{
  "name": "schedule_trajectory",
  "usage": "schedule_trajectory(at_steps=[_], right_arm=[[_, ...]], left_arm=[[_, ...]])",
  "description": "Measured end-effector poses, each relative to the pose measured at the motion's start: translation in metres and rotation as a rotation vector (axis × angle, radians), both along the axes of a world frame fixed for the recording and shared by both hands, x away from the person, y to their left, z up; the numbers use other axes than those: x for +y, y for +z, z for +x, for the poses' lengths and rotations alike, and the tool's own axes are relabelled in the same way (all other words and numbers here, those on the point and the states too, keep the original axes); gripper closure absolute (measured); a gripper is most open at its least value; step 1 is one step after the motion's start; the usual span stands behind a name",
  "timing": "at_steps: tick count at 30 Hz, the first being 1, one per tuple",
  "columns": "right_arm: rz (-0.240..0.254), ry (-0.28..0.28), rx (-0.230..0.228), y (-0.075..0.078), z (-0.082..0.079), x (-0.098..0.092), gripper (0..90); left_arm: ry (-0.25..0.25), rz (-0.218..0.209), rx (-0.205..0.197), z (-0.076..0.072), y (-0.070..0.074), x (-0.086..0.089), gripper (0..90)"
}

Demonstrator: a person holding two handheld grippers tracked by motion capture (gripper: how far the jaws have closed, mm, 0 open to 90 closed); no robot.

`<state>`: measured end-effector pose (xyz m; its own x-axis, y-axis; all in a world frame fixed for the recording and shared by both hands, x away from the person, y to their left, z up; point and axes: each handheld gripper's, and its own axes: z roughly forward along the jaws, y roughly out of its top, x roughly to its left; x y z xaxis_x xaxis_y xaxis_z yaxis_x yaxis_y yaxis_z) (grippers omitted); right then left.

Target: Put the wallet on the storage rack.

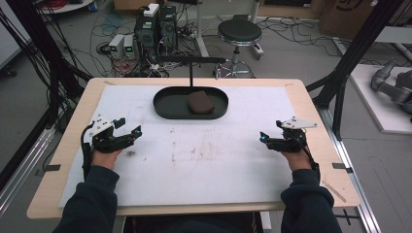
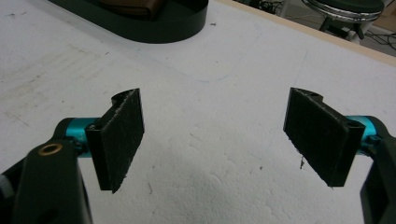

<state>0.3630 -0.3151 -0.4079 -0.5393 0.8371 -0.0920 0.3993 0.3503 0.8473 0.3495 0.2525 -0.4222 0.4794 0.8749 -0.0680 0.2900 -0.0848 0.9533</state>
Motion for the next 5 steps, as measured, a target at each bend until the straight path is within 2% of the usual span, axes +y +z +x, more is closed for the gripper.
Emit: schedule_trajectory(at_steps=[5], right_arm=[[-0.011, -0.006, 0.001, -0.0018, 0.003, -0.0006, 20.7]], left_arm=[[-0.004, 0.004, 0.019, 0.0028, -0.0029, -0.0008, 25.5]])
